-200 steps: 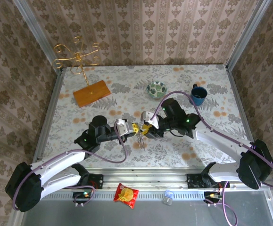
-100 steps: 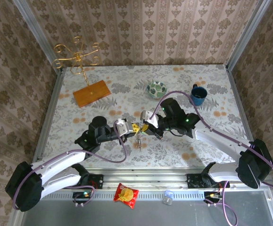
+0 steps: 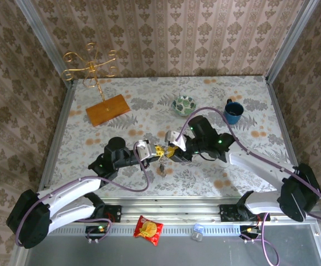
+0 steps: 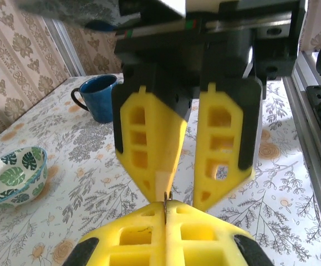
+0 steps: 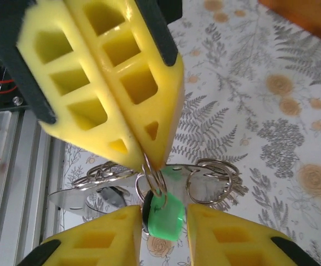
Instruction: Put the keys on the keyring
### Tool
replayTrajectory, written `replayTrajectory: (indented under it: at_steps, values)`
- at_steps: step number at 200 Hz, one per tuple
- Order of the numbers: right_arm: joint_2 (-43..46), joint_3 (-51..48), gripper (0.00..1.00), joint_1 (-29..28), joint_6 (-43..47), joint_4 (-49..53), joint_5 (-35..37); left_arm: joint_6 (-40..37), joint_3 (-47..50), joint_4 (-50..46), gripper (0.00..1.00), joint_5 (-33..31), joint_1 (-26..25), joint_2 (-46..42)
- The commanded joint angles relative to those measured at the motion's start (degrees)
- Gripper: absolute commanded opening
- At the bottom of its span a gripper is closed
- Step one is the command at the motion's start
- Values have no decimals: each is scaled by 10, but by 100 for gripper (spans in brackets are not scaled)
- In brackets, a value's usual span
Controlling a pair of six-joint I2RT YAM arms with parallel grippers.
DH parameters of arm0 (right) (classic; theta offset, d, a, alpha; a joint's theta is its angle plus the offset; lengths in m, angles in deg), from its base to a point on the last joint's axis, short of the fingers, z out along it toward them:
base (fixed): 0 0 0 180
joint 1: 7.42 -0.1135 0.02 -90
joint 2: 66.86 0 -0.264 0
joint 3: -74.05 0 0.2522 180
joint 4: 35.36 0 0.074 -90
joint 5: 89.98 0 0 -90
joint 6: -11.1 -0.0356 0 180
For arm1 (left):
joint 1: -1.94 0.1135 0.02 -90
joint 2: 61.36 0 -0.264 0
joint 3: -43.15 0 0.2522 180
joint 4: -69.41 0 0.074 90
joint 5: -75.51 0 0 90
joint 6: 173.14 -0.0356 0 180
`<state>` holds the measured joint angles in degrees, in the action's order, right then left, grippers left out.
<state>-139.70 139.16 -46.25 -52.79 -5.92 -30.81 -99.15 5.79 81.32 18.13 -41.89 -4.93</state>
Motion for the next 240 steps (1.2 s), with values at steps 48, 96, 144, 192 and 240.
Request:
replayTrajectory:
  at_steps: [48, 96, 144, 192, 240]
  values:
    - [27, -48, 29, 3, -44, -109, -25, 59, 31, 133, 0, 17, -2, 18]
    - [11, -55, 24, 3, -59, -143, -33, 69, 42, 160, 0, 17, -2, 22]
    - [-8, -47, 7, 2, -69, -169, -57, 75, 47, 173, 0, 19, -2, 25]
    - [1, -33, 0, 3, -33, -128, -57, 47, 41, 105, 23, -24, -2, 4]
    - [-11, 9, 0, -4, 34, -24, -17, -19, 22, -17, 27, -46, -1, -20]
